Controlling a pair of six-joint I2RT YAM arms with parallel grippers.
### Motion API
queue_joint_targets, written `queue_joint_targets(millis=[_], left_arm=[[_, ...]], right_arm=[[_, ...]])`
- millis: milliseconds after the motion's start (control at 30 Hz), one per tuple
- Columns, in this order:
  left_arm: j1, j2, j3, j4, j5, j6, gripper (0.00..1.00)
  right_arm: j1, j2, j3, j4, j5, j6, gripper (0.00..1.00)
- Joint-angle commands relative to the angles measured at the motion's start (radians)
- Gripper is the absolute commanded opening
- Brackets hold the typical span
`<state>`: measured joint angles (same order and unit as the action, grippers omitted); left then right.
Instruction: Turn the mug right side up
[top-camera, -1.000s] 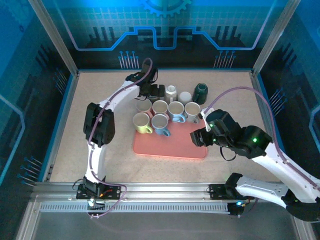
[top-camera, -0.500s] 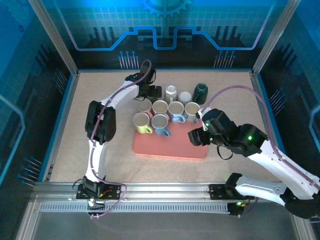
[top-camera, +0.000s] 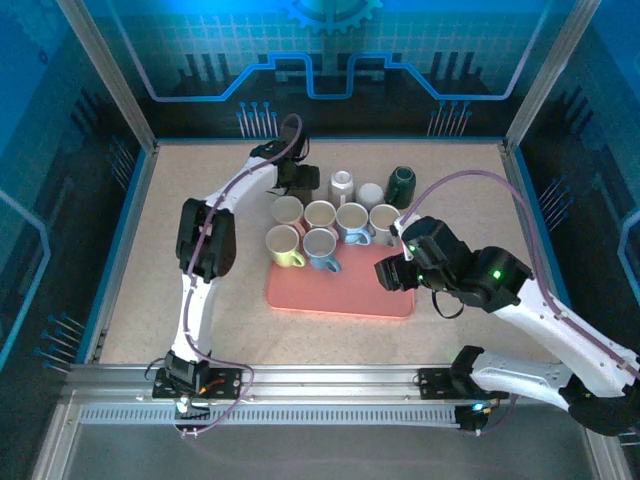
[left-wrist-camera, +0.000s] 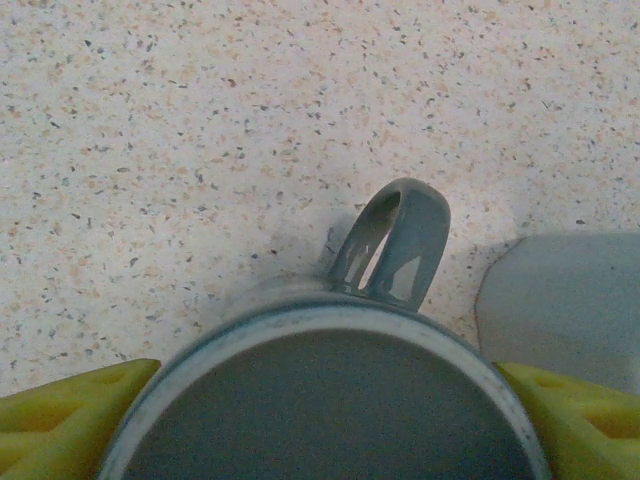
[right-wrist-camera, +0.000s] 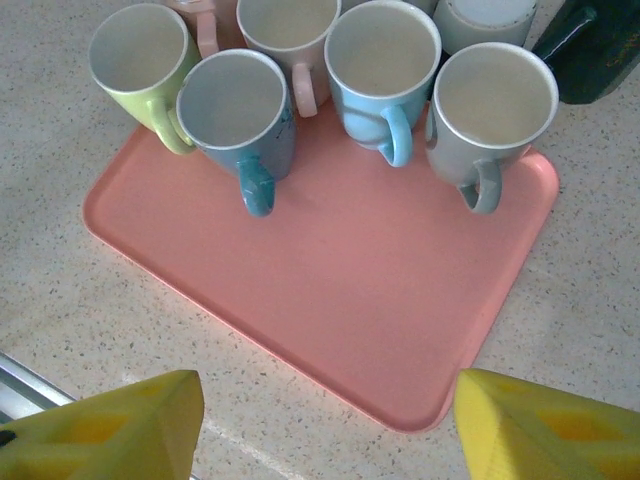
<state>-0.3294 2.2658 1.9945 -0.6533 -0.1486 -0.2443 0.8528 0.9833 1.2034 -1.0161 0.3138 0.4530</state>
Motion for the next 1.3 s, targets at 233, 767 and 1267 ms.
queue_joint_targets(millis=[233, 767, 1267], left_arm=[[0.046, -0.255, 0.006, 0.001, 0.012, -0.038, 0.51], [0.061, -0.81, -0.274, 0.179, 0.522, -0.39, 0.5], [0.078, -1.044, -0.603, 0.445, 1.065, -0.674, 0.36]], right_arm=[[0.008, 0.019, 0.105, 0.022, 0.015, -0.053, 0.67], [-0.143, 0.062, 0.33, 0.041, -0.244, -0.146, 0.65], [-0.196, -0.004, 0.315, 0.267, -0.579, -0.448, 0.66]])
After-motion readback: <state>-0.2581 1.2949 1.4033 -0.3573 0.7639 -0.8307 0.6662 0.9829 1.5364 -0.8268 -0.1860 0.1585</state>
